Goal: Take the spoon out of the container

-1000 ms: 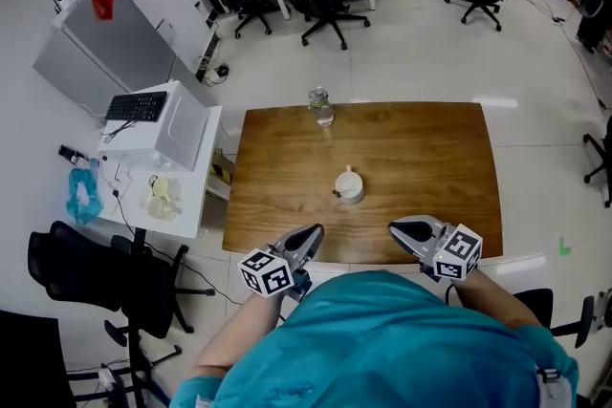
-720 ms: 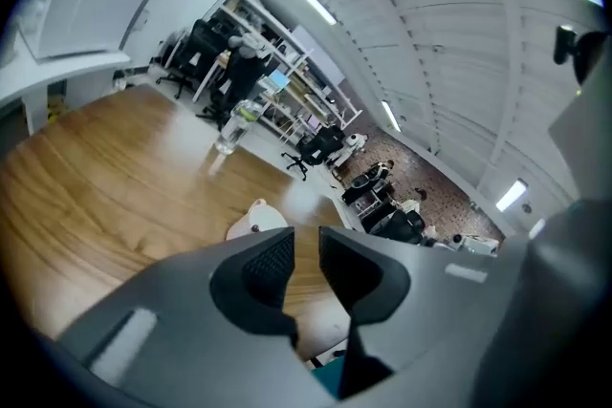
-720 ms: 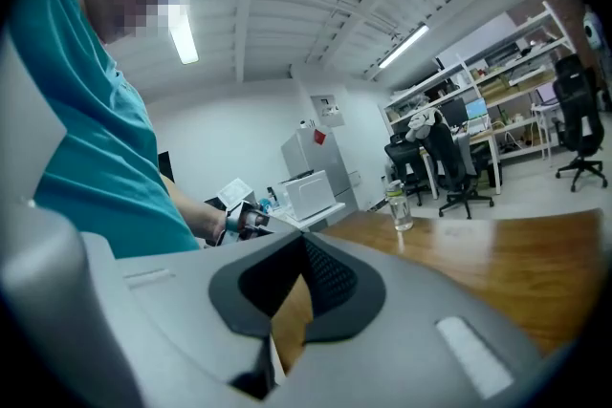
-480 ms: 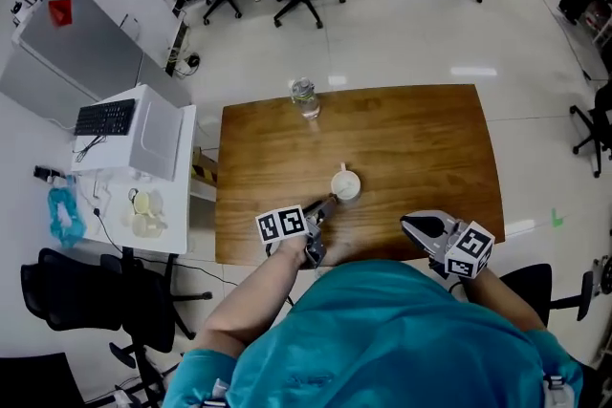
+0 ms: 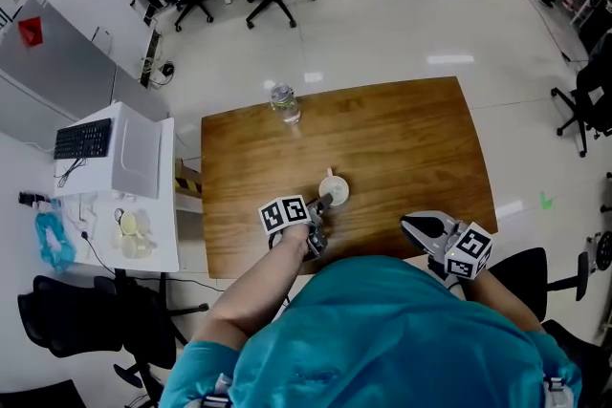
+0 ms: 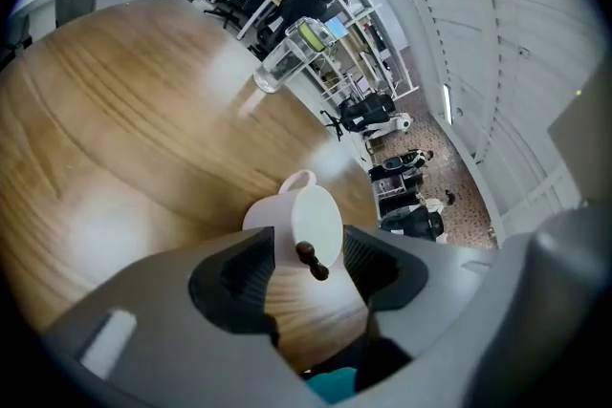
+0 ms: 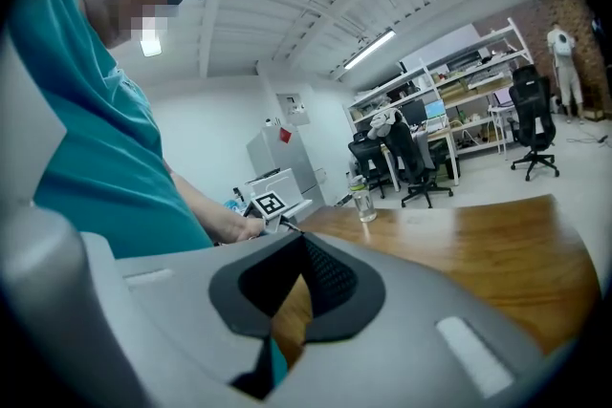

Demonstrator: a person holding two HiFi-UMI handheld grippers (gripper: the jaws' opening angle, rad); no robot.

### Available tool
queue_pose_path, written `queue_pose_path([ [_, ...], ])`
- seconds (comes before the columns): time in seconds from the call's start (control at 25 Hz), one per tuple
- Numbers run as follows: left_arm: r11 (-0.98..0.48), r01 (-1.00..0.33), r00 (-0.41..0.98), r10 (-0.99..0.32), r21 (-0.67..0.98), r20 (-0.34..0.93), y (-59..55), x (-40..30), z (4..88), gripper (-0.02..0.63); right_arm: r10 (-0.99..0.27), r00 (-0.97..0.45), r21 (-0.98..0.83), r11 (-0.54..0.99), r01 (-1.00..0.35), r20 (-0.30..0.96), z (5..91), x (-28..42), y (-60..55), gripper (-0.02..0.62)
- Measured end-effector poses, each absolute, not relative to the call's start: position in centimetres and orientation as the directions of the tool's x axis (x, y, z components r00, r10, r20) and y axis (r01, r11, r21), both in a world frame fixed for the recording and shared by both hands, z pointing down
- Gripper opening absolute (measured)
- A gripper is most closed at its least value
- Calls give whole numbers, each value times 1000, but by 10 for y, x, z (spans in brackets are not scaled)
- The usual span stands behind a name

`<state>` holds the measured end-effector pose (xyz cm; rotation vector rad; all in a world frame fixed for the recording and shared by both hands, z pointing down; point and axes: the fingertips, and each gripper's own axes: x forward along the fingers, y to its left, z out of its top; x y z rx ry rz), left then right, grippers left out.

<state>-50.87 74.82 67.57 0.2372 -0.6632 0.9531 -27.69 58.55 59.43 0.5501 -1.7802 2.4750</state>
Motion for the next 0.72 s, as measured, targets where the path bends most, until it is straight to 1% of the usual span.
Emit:
queue_pose_path([
  [0.08, 555, -825, 385, 695, -111, 607, 755, -509, 676, 220, -170, -934, -906, -348, -242, 315, 596, -273, 587, 2],
  [0.16, 528, -840, 358, 715, -128, 601, 758, -509, 676, 169, -172, -933, -906, -347, -241, 315, 599, -268, 588, 2],
  [0.24, 503, -853, 331, 730, -141, 598, 751, -510, 673, 83, -175, -934, -908, -343, -240, 312, 599, -265, 583, 2],
  [0.32, 484, -863, 316, 738, -142, 596, 738, -507, 668, 52, -181, -934, -909, -344, -234, 309, 598, -261, 577, 2],
  [0.52, 477, -870, 300, 712, -124, 635, 705, -485, 654, 49, -209, -938, -920, -338, -197, 277, 596, -237, 578, 2],
  [0.6, 477, -875, 306, 673, -79, 674, 684, -473, 649, 49, -223, -939, -927, -329, -180, 261, 597, -226, 578, 2],
  [0.72, 469, -883, 336, 586, 30, 737, 643, -456, 637, 49, -243, -942, -936, -318, -150, 233, 597, -215, 572, 2],
])
